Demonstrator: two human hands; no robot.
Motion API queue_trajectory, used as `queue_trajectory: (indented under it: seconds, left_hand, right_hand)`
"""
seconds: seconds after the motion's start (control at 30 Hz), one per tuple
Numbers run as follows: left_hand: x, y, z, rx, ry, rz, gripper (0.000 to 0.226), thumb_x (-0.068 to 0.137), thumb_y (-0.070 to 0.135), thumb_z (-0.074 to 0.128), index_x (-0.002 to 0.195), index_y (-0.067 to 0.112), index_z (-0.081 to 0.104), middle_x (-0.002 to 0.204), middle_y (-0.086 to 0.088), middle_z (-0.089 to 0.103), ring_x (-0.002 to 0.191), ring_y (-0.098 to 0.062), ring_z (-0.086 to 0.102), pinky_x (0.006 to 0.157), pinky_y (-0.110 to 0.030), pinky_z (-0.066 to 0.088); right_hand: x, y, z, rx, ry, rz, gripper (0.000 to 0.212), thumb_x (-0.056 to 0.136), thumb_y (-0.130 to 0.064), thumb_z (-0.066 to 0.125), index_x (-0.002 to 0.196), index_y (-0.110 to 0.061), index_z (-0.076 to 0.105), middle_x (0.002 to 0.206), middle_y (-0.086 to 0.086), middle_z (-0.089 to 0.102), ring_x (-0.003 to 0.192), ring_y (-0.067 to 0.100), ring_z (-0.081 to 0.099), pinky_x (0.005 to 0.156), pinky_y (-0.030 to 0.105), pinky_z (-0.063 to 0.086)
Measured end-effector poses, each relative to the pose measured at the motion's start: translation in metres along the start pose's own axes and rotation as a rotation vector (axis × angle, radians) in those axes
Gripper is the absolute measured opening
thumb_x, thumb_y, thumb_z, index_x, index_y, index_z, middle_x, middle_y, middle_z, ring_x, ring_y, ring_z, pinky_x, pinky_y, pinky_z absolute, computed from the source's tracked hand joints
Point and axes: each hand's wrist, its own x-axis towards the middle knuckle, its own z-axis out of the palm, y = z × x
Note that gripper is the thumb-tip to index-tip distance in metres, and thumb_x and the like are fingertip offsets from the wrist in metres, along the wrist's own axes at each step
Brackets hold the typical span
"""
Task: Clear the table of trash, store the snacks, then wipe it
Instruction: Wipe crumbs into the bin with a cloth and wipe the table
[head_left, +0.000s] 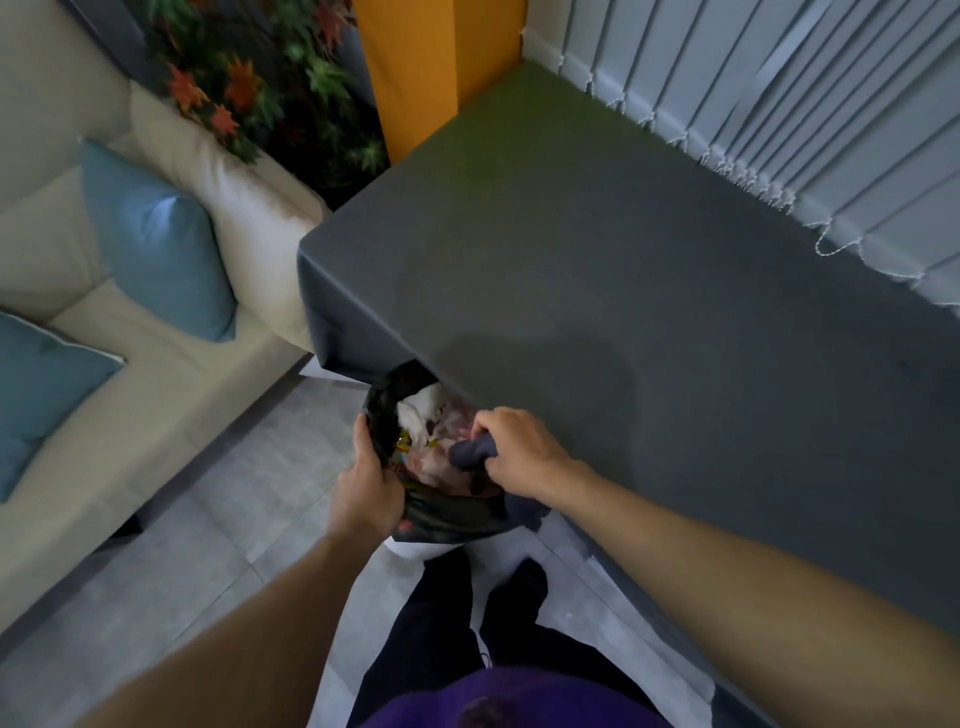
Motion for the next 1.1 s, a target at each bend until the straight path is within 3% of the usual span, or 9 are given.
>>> queue_trajectory:
  seconds: [0.27, 0.4, 0.5, 0.67, 0.8, 0.87, 0.93, 1.0, 1.1]
  left_hand:
    - [-0.023, 0.000, 0.010, -0.037, 0.014, 0.020, 0.075, 0.094, 0.007, 0.041, 0.152, 0.036, 0.004, 0.106, -0.013, 0.060, 0.091, -0.035, 0.063, 0.082, -0.047, 0.056]
    - [-0.029, -0.001, 0.015, -0.042, 0.052, 0.044, 0.072, 0.092, 0.004, 0.039, 0.152, 0.032, 0.010, 0.106, -0.013, 0.062, 0.089, -0.035, 0.061, 0.080, -0.042, 0.052]
    - [-0.030, -0.003, 0.018, -0.041, 0.046, 0.049, 0.072, 0.092, 0.004, 0.040, 0.151, 0.032, 0.011, 0.109, -0.015, 0.063, 0.094, -0.038, 0.063, 0.083, -0.044, 0.053]
    - [-0.028, -0.004, 0.019, -0.042, 0.045, 0.019, 0.077, 0.088, 0.003, 0.039, 0.151, 0.036, 0.008, 0.107, -0.017, 0.064, 0.092, -0.039, 0.062, 0.082, -0.046, 0.053]
    - [-0.026, -0.006, 0.018, -0.023, 0.027, 0.006, 0.077, 0.091, 0.005, 0.038, 0.153, 0.036, 0.003, 0.106, -0.017, 0.063, 0.089, -0.038, 0.063, 0.080, -0.045, 0.054]
    - [-0.024, -0.006, 0.017, -0.010, 0.023, 0.000, 0.077, 0.092, 0.005, 0.037, 0.154, 0.036, 0.001, 0.108, -0.016, 0.061, 0.092, -0.038, 0.062, 0.083, -0.045, 0.053]
    - [-0.024, -0.006, 0.015, -0.006, 0.024, -0.004, 0.077, 0.093, 0.005, 0.037, 0.154, 0.036, 0.001, 0.107, -0.014, 0.060, 0.092, -0.037, 0.062, 0.082, -0.043, 0.053]
    - [-0.026, -0.005, 0.013, -0.016, 0.028, 0.000, 0.075, 0.093, 0.005, 0.036, 0.152, 0.038, 0.003, 0.104, -0.012, 0.059, 0.088, -0.034, 0.061, 0.080, -0.043, 0.054]
    - [-0.030, -0.008, 0.012, -0.028, 0.037, -0.003, 0.075, 0.094, 0.004, 0.035, 0.152, 0.038, 0.003, 0.105, -0.010, 0.057, 0.091, -0.035, 0.062, 0.082, -0.044, 0.055]
  right_hand:
    - [-0.018, 0.004, 0.019, -0.004, 0.021, 0.037, 0.020, 0.084, -0.016, 0.065, 0.089, -0.025, 0.048, 0.105, 0.010, 0.064, 0.096, 0.033, 0.063, 0.070, 0.033, 0.046]
    - [-0.021, 0.008, 0.017, 0.038, 0.032, -0.030, 0.023, 0.080, -0.008, 0.068, 0.095, -0.026, 0.064, 0.108, 0.001, 0.066, 0.097, 0.024, 0.063, 0.079, 0.034, 0.054]
    - [-0.024, 0.015, 0.007, 0.181, 0.119, -0.132, 0.016, 0.075, -0.018, 0.075, 0.088, -0.026, 0.070, 0.091, -0.007, 0.071, 0.088, 0.014, 0.066, 0.076, 0.032, 0.054]
    - [-0.011, 0.033, -0.037, 0.457, 0.326, -0.027, 0.023, 0.071, -0.031, 0.088, 0.088, -0.021, 0.076, 0.082, -0.009, 0.073, 0.076, -0.004, 0.062, 0.070, 0.012, 0.045]
    - [0.010, 0.071, -0.070, 0.024, 0.470, -0.010, 0.038, 0.074, -0.024, 0.084, 0.107, -0.010, 0.074, 0.111, 0.008, 0.070, 0.104, 0.026, 0.062, 0.094, 0.028, 0.042]
    - [0.017, 0.088, -0.078, -0.170, 0.449, 0.066, 0.046, 0.084, -0.022, 0.074, 0.126, -0.006, 0.064, 0.137, 0.012, 0.056, 0.125, 0.036, 0.047, 0.107, 0.032, 0.033]
    - [0.017, 0.096, -0.081, -0.313, 0.361, 0.236, 0.054, 0.095, -0.031, 0.059, 0.145, -0.016, 0.045, 0.160, 0.008, 0.028, 0.145, 0.041, 0.020, 0.120, 0.039, 0.020]
    - [0.014, 0.095, -0.080, -0.333, 0.264, 0.365, 0.056, 0.101, -0.039, 0.044, 0.154, -0.026, 0.028, 0.167, 0.002, 0.003, 0.149, 0.044, -0.005, 0.123, 0.050, 0.006]
    - [0.012, 0.083, -0.074, -0.329, 0.303, 0.289, 0.058, 0.102, -0.042, 0.037, 0.156, -0.025, 0.023, 0.167, 0.002, 0.001, 0.150, 0.040, -0.009, 0.122, 0.054, 0.002]
